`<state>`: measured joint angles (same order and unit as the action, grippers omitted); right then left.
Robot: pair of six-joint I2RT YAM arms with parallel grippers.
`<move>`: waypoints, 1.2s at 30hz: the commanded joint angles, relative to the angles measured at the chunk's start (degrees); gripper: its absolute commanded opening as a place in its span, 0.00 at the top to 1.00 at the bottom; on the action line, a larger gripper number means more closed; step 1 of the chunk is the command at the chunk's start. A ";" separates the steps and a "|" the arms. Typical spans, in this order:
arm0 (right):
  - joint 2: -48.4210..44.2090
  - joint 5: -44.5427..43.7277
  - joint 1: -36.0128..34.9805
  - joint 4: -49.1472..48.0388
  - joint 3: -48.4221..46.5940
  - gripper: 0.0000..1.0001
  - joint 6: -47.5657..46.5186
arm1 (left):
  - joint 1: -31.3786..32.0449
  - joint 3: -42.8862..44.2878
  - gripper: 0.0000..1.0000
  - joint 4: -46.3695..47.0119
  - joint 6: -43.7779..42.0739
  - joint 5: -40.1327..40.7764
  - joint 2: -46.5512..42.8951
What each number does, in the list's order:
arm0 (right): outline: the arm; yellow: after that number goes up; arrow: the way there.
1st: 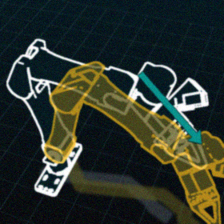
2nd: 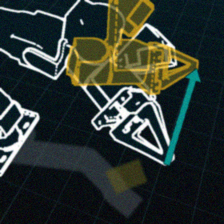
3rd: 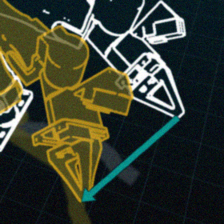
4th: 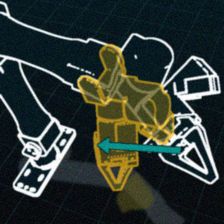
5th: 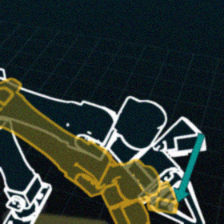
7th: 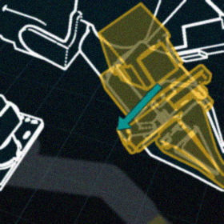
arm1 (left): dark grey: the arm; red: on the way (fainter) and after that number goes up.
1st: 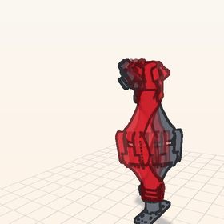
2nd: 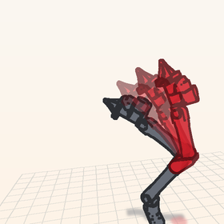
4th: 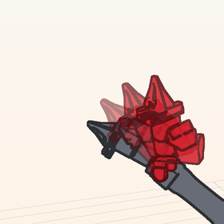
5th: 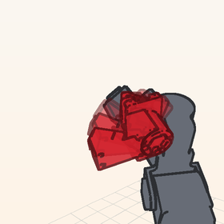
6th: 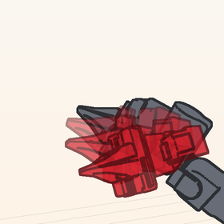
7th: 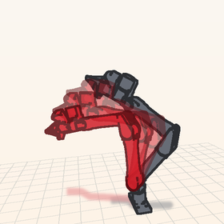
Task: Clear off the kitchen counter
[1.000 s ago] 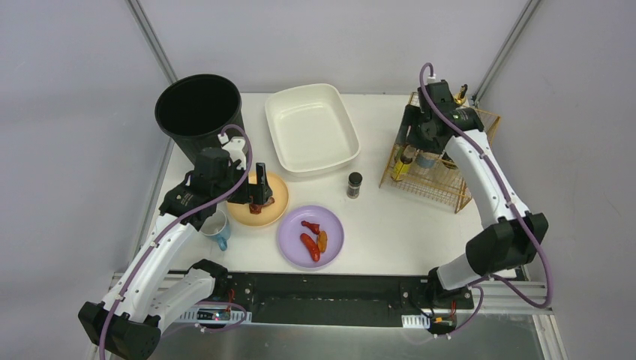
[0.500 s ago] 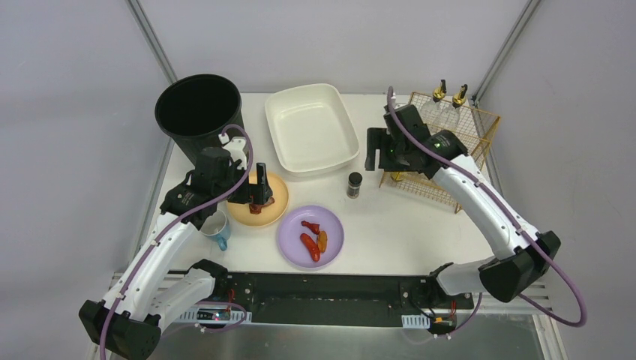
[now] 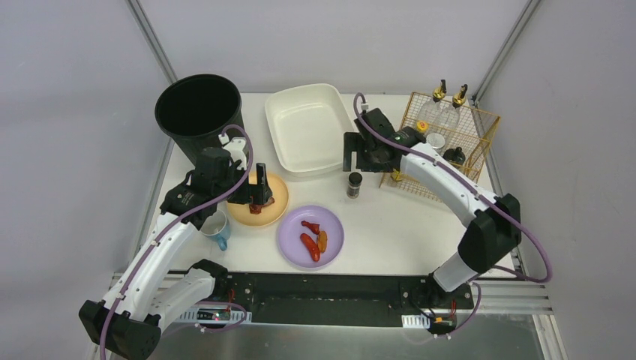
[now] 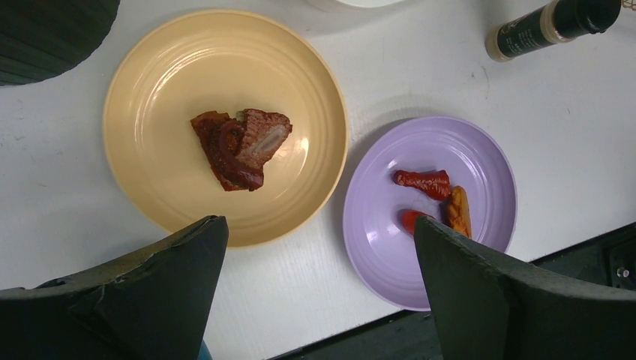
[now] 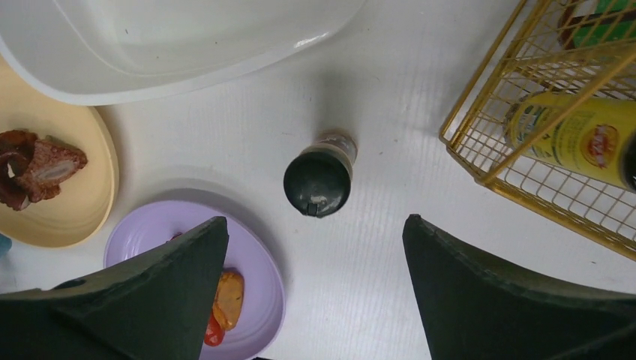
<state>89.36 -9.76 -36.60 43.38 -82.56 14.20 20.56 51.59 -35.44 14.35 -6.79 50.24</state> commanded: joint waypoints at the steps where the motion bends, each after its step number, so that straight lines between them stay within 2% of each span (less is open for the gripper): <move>1: 3.92 -0.24 -0.44 -3.20 -0.46 0.10 1.88 | -0.17 1.14 0.00 -0.07 -0.02 1.26 -0.76; 10: 10.16 -1.20 -1.18 -2.96 -1.83 0.10 1.84 | -0.17 0.98 0.00 -0.07 -0.09 1.36 -1.11; 17: 12.46 -2.76 -2.00 -2.37 -1.81 0.20 1.45 | -0.16 1.08 0.00 -0.07 -0.18 1.01 -0.78; 21: 12.93 -3.02 -2.40 -2.18 -1.80 0.35 1.27 | -0.17 1.10 0.00 -0.04 -0.18 0.84 -0.67; 24: 13.16 -3.53 -2.67 -1.94 -1.90 0.52 1.23 | -0.16 1.19 0.00 -0.07 -0.20 0.74 -0.58; 29: 12.23 -4.77 -3.24 -0.87 -2.51 0.75 1.08 | -0.16 1.22 0.00 -0.11 -0.14 0.64 -0.44; 36: 7.11 -4.93 -3.96 0.94 -4.12 0.80 1.42 | -0.17 1.25 0.00 -0.09 -0.11 0.07 0.01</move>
<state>102.48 -13.30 -40.01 42.26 -83.07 15.00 20.56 51.59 -35.46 14.35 -6.39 50.17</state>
